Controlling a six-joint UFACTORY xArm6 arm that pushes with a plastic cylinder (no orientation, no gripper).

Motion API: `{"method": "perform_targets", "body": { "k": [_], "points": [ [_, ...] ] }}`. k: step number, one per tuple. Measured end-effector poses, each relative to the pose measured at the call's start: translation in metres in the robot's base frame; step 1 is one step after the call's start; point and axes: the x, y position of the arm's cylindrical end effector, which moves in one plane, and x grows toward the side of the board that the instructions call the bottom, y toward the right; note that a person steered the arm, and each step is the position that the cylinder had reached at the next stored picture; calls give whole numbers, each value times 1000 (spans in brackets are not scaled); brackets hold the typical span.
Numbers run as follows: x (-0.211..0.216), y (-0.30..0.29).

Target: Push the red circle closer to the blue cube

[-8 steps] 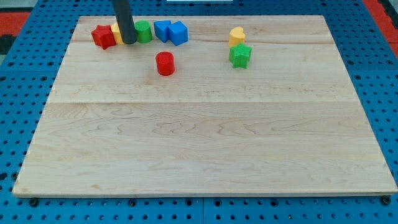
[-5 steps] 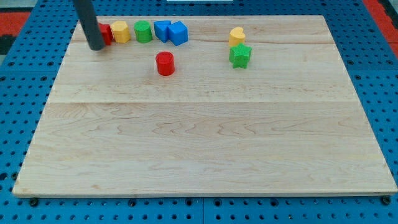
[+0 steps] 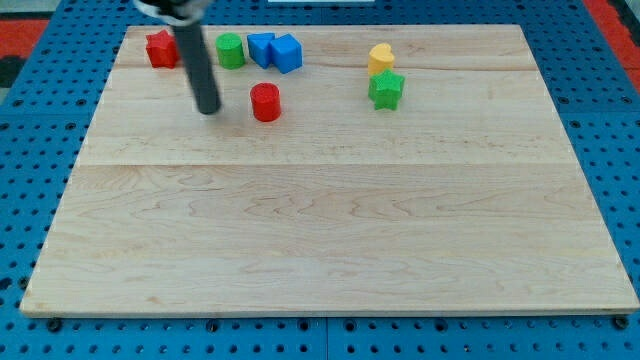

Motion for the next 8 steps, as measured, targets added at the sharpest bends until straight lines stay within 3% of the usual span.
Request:
{"method": "perform_targets", "body": {
  "k": [3,5,8],
  "points": [
    [-43,124],
    [-88,131],
    [-67,147]
  ]
}}
